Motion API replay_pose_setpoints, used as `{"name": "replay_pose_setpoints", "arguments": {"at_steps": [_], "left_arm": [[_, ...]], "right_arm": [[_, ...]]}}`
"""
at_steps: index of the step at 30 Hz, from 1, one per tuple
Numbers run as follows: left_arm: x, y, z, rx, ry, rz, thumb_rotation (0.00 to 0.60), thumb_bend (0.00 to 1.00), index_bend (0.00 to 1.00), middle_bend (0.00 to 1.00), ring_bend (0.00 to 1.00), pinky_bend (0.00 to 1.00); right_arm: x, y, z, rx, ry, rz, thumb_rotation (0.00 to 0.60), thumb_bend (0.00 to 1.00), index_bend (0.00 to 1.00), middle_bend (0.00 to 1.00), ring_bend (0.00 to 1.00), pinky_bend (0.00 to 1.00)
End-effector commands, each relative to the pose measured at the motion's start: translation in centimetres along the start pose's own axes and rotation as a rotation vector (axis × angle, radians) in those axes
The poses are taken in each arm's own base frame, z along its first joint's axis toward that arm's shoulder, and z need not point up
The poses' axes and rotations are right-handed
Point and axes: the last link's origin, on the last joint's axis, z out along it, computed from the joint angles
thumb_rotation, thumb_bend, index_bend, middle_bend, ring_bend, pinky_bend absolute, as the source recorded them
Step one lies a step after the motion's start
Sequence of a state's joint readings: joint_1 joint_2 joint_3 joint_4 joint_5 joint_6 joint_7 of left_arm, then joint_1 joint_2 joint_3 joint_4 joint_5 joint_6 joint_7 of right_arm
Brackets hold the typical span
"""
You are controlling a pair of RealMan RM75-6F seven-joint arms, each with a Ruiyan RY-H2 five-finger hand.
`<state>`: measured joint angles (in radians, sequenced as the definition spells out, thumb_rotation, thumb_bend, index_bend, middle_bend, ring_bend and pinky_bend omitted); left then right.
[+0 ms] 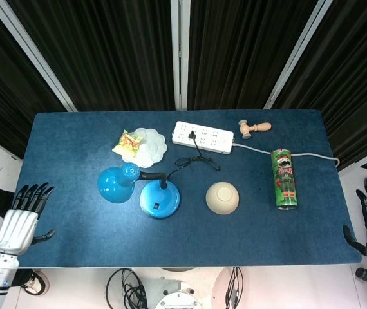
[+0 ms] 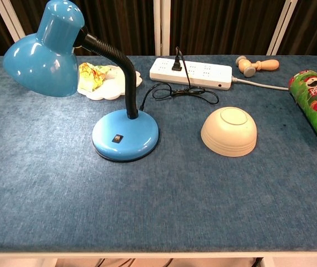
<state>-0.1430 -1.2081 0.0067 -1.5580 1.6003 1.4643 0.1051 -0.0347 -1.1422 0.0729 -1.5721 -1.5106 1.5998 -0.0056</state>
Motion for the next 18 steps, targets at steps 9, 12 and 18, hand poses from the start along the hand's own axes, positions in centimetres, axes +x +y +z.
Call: {"name": "replay_pose_setpoints", "arguments": {"at_steps": [9,12,18], "left_arm": [[-3.4,2.0,0.9,-0.067,-0.131,-0.006,0.600,0.07,0.04,0.11,0.04,0.07],[-5.0,2.9,2.2,-0.117,-0.191,-0.010,0.600,0.12,0.06,0.24,0.21,0.26],[-7.1,5.9,4.1,-0.223,-0.157,-0.025,0.600,0.33,0.13,0.70,0.70,0.69]], "right_arm": [[0.0,0.4,-0.2,-0.009,-0.004,0.006,0.600,0.28,0.00,0.00,0.00,0.00],[0.3,0.2,-0.1,0.001,0.006,0.015,0.600,0.28,0.00,0.00,0.00,0.00],[0.4,-0.1,-0.2,0.010,0.004,0.015,0.600,0.28,0.00,0.00,0.00,0.00]]}}
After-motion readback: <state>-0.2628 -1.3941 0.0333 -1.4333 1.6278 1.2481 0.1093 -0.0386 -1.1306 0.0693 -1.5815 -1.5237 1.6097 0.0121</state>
